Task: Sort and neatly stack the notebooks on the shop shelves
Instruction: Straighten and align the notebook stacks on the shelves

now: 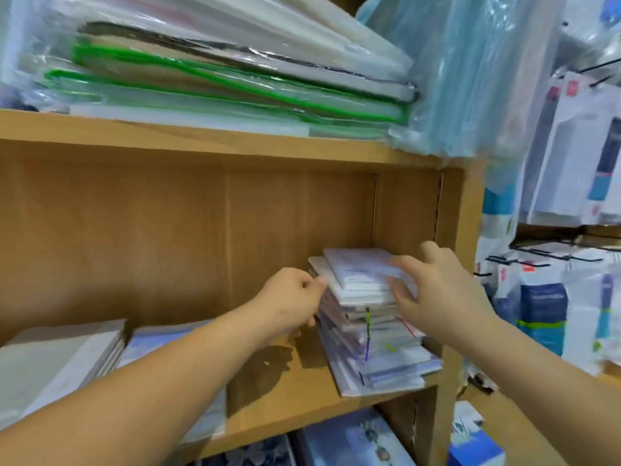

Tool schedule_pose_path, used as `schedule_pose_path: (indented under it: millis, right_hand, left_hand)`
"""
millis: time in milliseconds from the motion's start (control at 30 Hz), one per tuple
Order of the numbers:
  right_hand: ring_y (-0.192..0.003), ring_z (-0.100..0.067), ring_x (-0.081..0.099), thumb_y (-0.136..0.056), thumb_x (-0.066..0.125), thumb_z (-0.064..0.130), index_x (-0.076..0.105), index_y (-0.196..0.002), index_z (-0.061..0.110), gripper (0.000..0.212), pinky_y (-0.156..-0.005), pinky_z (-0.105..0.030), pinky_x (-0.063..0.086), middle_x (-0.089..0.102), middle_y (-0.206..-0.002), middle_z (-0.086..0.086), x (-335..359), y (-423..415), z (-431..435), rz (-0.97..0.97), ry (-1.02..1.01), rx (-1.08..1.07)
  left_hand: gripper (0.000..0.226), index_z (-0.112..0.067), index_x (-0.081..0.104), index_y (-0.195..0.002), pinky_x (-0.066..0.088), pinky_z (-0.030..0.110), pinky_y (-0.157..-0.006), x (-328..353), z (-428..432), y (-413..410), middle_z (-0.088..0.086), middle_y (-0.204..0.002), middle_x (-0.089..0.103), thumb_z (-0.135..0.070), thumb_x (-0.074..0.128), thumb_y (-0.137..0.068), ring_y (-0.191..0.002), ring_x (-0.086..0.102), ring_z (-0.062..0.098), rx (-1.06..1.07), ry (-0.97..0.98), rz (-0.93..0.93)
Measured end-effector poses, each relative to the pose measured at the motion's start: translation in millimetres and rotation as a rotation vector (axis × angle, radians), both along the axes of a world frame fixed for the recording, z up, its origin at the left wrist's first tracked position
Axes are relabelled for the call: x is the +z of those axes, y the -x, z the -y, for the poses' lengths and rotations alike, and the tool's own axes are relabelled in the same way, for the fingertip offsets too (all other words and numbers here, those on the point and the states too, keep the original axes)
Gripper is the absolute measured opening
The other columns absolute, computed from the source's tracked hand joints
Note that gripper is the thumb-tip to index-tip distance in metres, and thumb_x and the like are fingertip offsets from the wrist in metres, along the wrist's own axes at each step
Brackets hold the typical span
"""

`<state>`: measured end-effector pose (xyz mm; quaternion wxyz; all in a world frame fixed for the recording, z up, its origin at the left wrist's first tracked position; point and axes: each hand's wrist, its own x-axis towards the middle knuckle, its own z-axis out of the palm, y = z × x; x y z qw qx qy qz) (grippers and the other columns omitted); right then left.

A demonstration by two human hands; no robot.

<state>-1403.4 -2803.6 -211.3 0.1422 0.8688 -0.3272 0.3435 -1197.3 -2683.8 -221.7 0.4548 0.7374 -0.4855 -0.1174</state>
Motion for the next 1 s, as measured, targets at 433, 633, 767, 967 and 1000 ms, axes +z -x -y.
schedule_pose_path:
  millis: [433,633,767,967,1000]
  right_hand:
    - [-0.128,-0.011,0.052,-0.087,0.07,0.055,0.067,-0.134,0.027,0.055,-0.102,-0.026,0.043,0.063,-0.13,0.009,-13.0,-2.2,21.5,0.046,-0.238,0.287]
    - [-0.129,-0.003,0.045,-0.082,0.067,0.065,0.07,-0.129,0.034,0.056,-0.102,-0.022,0.036,0.05,-0.134,0.013,-10.2,12.9,9.7,0.117,-0.368,0.3]
    - [-0.099,-0.011,0.06,-0.096,0.045,0.065,0.068,-0.132,0.032,0.053,-0.076,-0.029,0.045,0.068,-0.103,0.006,-9.6,25.1,-5.0,0.293,-0.436,0.143]
    - [-0.061,-0.019,0.073,-0.097,0.065,0.044,0.059,-0.132,0.011,0.049,-0.053,-0.028,0.055,0.074,-0.08,-0.01,-3.2,-1.6,-59.7,0.414,-0.849,0.377]
    - [-0.058,-0.02,0.07,-0.097,0.064,0.044,0.06,-0.127,0.013,0.043,-0.053,-0.029,0.052,0.071,-0.074,-0.01,-3.0,-11.6,-72.8,0.384,-0.783,0.383]
  left_hand:
    - [0.048,-0.018,0.063,-0.073,0.029,0.02,-0.041,11.9,36.1,16.9,-0.003,-0.055,0.051,-0.064,0.075,-0.079,-0.042,0.04,0.012,-0.001,-0.07,-0.392]
    - [0.032,-0.005,0.07,-0.096,0.04,0.019,-0.037,16.4,21.4,31.1,0.008,-0.063,0.064,-0.037,0.072,-0.093,-0.045,0.053,0.012,-0.103,-0.066,-0.636]
    - [0.028,0.002,0.064,-0.111,0.048,0.021,-0.043,20.2,0.4,37.6,0.012,-0.072,0.068,-0.023,0.064,-0.098,-0.047,0.058,0.014,-0.083,0.091,-0.759]
    - [0.033,0.0,0.068,-0.111,0.046,0.023,-0.048,12.7,-81.8,20.8,0.009,-0.077,0.066,-0.03,0.061,-0.1,-0.054,0.056,0.015,-0.061,0.144,-0.658]
    - [0.034,-0.002,0.069,-0.11,0.046,0.023,-0.046,10.3,-100.9,15.6,0.008,-0.076,0.065,-0.033,0.059,-0.101,-0.054,0.056,0.014,-0.043,0.128,-0.618]
